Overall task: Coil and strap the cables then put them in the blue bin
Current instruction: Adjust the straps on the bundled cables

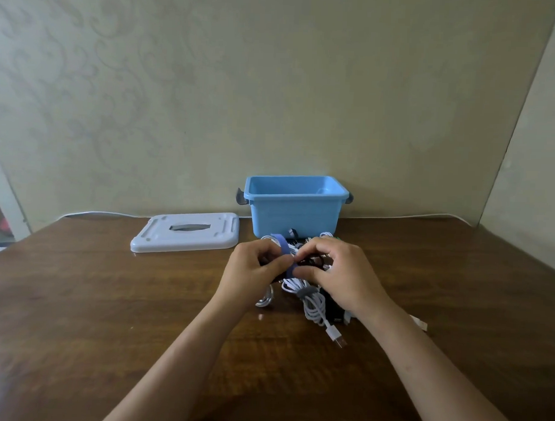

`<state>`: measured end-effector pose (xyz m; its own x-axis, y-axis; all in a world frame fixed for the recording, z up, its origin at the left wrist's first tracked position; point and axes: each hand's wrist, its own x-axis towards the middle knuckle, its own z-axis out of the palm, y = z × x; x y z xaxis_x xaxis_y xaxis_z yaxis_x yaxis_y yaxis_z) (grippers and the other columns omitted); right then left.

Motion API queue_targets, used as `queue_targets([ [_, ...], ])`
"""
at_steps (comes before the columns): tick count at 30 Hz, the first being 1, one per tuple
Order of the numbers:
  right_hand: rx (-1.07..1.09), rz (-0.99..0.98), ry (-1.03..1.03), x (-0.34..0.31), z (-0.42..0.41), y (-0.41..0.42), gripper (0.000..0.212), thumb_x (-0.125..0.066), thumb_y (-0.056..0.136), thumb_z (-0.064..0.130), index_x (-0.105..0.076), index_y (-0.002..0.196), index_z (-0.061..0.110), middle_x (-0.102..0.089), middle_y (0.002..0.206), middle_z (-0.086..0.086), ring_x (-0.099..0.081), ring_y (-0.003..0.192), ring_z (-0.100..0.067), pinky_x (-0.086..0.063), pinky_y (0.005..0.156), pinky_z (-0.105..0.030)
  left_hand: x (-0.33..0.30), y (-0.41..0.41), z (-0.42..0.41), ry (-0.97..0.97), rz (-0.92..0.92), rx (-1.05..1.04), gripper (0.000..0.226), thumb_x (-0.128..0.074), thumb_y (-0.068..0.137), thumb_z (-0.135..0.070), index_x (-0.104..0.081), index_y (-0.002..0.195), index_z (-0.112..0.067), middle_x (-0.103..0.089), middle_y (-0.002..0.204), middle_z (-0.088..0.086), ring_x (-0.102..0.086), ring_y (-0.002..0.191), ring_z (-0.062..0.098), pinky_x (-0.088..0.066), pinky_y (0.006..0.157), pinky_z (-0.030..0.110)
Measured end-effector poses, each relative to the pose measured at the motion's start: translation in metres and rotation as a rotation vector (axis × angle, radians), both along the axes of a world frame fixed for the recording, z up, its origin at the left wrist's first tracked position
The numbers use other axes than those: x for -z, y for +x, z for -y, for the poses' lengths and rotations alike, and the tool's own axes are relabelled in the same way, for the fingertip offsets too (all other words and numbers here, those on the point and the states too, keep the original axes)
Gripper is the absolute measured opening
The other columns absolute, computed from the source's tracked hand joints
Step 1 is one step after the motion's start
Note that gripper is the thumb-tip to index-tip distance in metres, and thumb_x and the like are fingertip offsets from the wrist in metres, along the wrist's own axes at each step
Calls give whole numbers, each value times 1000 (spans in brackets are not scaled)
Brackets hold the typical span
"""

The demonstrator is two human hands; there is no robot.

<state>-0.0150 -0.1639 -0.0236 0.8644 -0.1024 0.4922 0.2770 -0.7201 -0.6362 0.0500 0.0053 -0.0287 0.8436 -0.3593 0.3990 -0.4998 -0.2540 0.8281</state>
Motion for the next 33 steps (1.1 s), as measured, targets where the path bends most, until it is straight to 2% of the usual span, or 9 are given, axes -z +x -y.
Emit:
queue_targets([
  [4,-9,116,-141,6,-1,3,12,-83,80,34,-76,90,32,-70,87,16,-64,85,-3,-54,75,-31,2,-1,2,-16,-57,-30,22,-71,90,-20,-69,71,-9,-63,62,7,-58,61,16,-50,60,34],
  [6,-30,178,-169,8,-2,4,8,-81,84,30,-76,90,27,-69,85,15,-64,82,-4,-54,73,-30,4,-1,3,-25,-51,-36,22,-70,90,-20,-68,70,-11,-66,68,13,-64,67,29,-56,68,46],
  [8,-51,251,-183,9,-4,3,7,-80,85,24,-75,89,22,-68,85,15,-64,81,-4,-52,72,-23,4,0,4,-39,-40,-54,24,-71,90,-20,-66,68,-11,-63,68,15,-60,63,26,-54,70,52],
  [11,-70,338,-263,8,-8,2,9,-81,84,16,-72,85,19,-67,83,12,-62,80,-5,-49,71,-19,3,0,4,-55,-50,-65,24,-71,89,-19,-66,69,-7,-62,71,19,-54,63,18,-53,69,51],
  [15,-66,343,-322,8,-10,2,12,-79,85,15,-69,83,19,-65,83,12,-59,79,-5,-45,70,-17,3,1,3,-42,-11,-92,24,-71,89,-18,-65,67,-10,-60,62,10,-52,59,13,-49,61,38],
  [18,-88,181,-18,8,-13,1,7,-73,92,27,-70,89,22,-65,88,13,-63,89,-7,-48,76,-16,0,0,1,-17,81,-105,22,-71,91,-18,-63,70,-15,-57,58,-5,-48,54,3,-42,55,20],
  [24,-166,-136,524,4,-12,1,26,-76,89,33,-67,111,23,-74,104,3,-73,94,-13,-58,75,-27,-3,-5,0,-49,203,-59,22,-72,90,-19,-61,71,-24,-62,64,-11,-57,59,5,-50,57,24],
  [28,-276,-298,703,-1,-10,-2,42,-80,78,31,-69,113,11,-78,99,-14,-76,91,-31,-61,76,-38,-7,-6,-3,-80,207,-23,13,-75,88,-18,-68,76,-16,-66,66,-8,-57,59,2,-47,56,17],
  [33,-271,-259,692,0,-7,-2,38,-83,73,18,-68,107,6,-77,102,-13,-75,98,-28,-60,88,-44,-8,0,-8,-38,154,55,8,-79,84,-24,-75,82,-18,-70,71,-3,-66,66,13,-56,65,33],
])
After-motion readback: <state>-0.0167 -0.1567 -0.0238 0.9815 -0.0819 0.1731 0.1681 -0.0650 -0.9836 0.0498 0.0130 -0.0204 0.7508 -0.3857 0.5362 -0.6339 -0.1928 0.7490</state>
